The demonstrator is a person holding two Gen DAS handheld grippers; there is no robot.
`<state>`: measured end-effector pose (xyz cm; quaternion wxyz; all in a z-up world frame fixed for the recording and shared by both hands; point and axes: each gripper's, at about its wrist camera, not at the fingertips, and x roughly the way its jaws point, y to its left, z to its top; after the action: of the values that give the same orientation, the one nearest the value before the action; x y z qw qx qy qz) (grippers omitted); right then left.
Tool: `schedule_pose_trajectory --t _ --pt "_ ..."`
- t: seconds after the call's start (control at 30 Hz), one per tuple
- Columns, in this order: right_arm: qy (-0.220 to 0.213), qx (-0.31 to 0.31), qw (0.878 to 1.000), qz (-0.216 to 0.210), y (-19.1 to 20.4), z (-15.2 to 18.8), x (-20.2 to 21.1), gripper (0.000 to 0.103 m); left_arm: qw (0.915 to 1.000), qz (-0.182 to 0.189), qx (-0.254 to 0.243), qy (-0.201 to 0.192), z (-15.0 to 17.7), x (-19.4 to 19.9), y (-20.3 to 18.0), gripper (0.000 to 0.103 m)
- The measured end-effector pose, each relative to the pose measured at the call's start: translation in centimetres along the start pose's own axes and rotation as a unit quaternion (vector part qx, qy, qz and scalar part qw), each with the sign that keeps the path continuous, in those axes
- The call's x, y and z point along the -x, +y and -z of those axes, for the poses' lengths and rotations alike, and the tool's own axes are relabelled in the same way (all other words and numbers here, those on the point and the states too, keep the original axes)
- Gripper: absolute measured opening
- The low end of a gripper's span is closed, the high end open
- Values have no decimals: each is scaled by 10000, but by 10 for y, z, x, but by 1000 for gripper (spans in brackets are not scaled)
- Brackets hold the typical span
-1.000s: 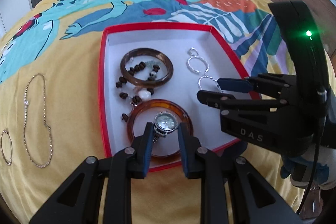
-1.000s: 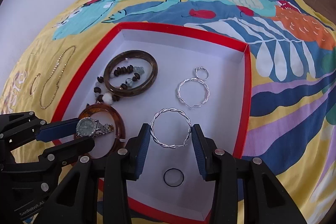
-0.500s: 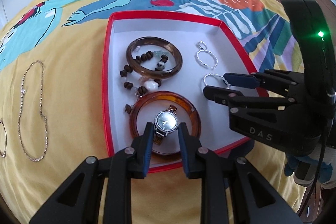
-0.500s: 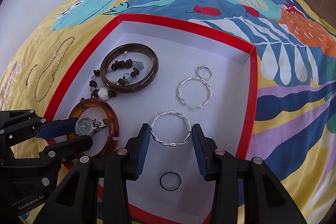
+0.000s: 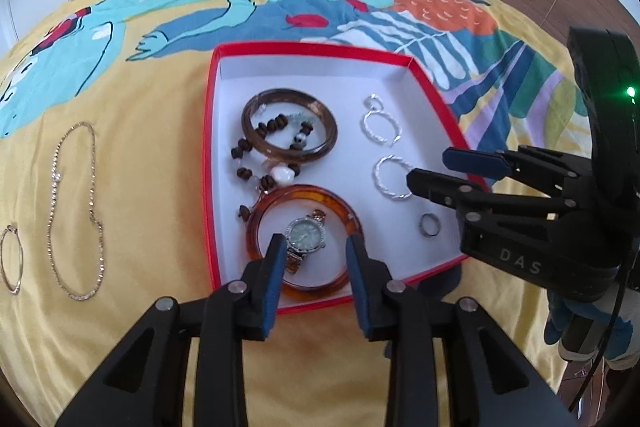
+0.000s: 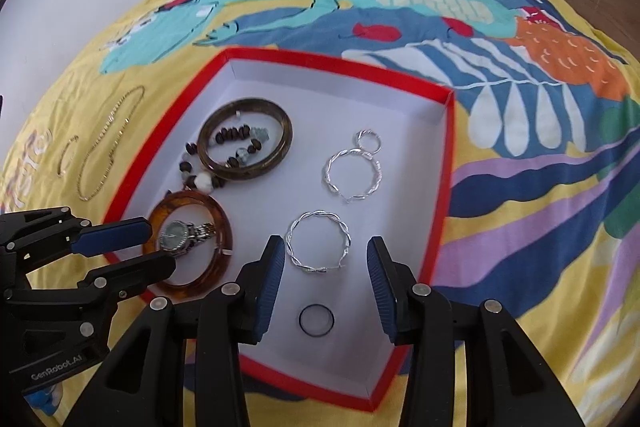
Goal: Organize jewelry
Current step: 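Open both tools to drop the watch and hoop into the box, then move both tools from the box toward the necklace and thin bangle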
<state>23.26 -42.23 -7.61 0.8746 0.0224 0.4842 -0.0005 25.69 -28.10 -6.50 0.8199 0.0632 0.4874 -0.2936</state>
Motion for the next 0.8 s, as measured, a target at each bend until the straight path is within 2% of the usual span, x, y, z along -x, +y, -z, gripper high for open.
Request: schedule_pose_trajectory --t 0.27,0.57,0.8 --pt "-252 -253 9993 120 -2 4 51 44 9995 -88 9 -316 0 52 -1 30" --pt "-771 -239 9964 258 26 6 144 48 9944 -362 170 -983 4 158 8 30" --pt "-1216 -90 9915 443 61 20 233 51 9847 -838 168 -1520 26 258 7 30"
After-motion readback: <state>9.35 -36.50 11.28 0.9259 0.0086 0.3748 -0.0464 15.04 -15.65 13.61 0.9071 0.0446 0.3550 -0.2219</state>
